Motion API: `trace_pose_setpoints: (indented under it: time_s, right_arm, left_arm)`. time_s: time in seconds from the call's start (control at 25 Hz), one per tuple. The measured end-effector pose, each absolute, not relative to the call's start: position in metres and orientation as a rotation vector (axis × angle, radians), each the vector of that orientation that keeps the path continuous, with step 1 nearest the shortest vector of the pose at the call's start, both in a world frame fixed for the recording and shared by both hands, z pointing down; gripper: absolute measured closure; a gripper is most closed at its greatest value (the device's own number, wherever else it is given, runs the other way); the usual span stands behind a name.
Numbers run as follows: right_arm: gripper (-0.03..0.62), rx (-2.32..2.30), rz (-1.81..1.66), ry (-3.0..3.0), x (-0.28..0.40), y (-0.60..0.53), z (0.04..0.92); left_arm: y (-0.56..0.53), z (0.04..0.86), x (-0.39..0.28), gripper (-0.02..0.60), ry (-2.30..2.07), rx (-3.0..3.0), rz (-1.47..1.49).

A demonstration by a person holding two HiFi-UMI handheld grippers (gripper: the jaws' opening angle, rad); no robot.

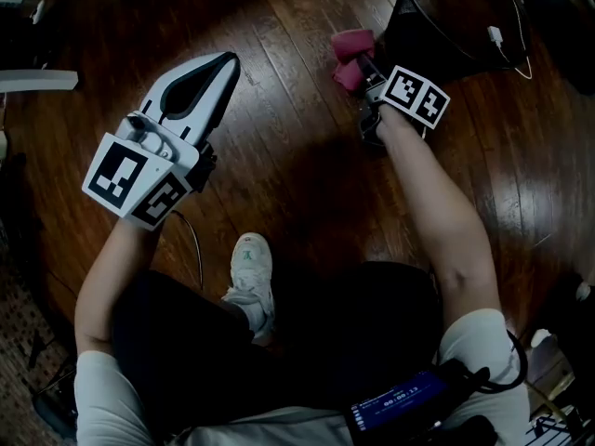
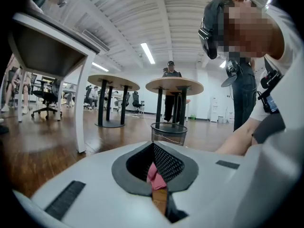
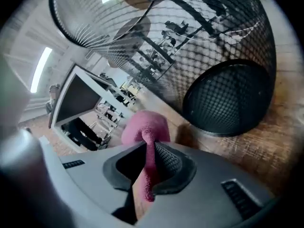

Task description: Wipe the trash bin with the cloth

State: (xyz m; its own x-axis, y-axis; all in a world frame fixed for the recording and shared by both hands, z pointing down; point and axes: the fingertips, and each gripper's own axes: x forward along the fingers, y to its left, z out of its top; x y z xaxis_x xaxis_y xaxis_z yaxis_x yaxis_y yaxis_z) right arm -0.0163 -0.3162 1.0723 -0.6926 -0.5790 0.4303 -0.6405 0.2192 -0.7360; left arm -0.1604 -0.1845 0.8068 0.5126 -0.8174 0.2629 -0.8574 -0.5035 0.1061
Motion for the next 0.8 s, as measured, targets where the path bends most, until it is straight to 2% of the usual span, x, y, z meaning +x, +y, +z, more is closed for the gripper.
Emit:
trace_pose_setpoints:
  time_s: [0.24, 0.52, 0.8]
  right_arm:
    - [0.549, 1.378, 1.590, -2.360, 0.027, -0.315, 1.081]
    - [0.549, 1.448, 1.389, -2.337, 0.106, -0.288, 1.076]
    - [0.549, 1.599, 1.176, -2.231, 0.200, -0.317, 1.071]
  left_arm:
    - [-0.185, 0.816, -0.157, 0.571, -1.398, 2.536, 0.281]
    - [-0.197, 0.822, -0.114, 0.571, -1.280, 2.598, 0.240]
    - [-0.202, 0.826, -0.085, 0.571, -1.203, 2.639, 0.243]
